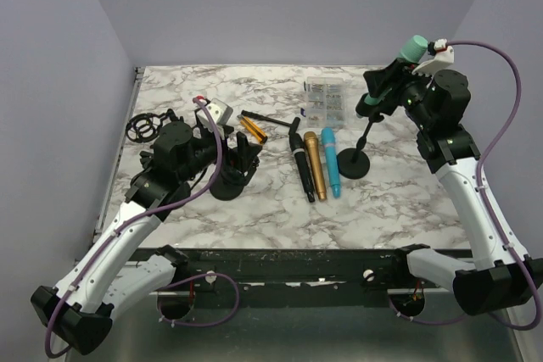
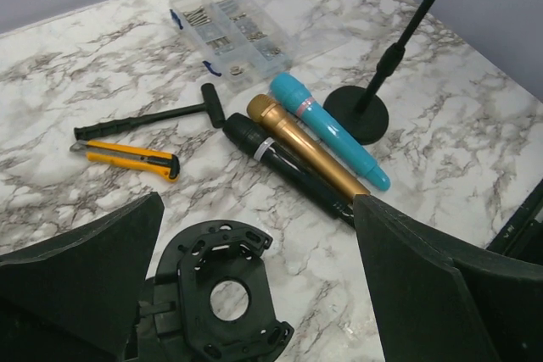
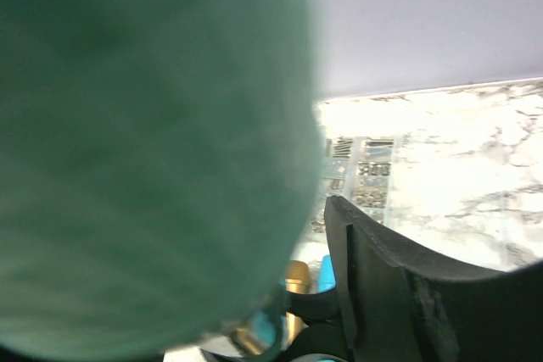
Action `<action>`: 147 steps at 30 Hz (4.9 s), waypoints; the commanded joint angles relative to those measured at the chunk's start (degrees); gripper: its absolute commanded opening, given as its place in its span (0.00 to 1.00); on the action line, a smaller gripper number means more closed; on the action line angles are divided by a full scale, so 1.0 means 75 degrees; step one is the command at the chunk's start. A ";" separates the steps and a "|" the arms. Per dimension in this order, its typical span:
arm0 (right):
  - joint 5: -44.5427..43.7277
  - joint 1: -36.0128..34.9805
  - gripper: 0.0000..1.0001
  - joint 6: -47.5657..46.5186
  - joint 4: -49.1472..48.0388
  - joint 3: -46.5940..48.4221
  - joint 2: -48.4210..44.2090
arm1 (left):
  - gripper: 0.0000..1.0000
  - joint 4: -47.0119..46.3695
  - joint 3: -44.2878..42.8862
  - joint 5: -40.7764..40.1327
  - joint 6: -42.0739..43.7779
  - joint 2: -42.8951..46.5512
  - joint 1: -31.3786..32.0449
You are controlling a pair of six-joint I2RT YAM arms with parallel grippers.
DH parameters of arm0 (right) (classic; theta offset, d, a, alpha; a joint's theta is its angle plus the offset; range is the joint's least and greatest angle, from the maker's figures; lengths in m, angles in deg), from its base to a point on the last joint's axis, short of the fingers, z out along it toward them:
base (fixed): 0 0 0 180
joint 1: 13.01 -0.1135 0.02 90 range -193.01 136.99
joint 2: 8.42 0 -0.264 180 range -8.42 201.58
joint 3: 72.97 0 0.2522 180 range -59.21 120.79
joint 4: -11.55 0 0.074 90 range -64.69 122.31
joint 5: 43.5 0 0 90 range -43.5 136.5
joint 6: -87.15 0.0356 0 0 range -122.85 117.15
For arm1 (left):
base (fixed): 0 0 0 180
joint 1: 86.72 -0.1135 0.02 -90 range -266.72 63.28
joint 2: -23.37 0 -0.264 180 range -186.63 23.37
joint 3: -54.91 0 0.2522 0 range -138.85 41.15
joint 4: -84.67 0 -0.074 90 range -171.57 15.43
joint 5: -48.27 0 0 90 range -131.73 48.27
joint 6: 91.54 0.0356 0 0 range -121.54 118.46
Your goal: Remove the microphone from the stand
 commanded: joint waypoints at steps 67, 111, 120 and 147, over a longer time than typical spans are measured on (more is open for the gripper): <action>-0.2981 -0.0044 0.99 0.0078 0.5345 0.0185 -0.4921 | 0.53 -0.0712 -1.1245 -0.2505 0.1260 -0.9998 0.3840; 0.2606 -0.0055 1.00 0.0191 0.4130 -0.0512 -0.2432 | 0.00 0.0267 -0.4305 0.1741 0.0651 -0.2033 0.2820; 0.3901 -0.0050 1.00 0.0573 0.3099 -0.0741 -0.1460 | 0.00 -0.1460 -0.1790 0.2648 0.0603 -0.0381 0.2038; 0.3273 -0.5670 1.00 -0.2666 -0.0360 -0.1457 -0.0439 | 0.00 -0.2139 -0.0278 0.2579 0.0457 0.0965 0.1778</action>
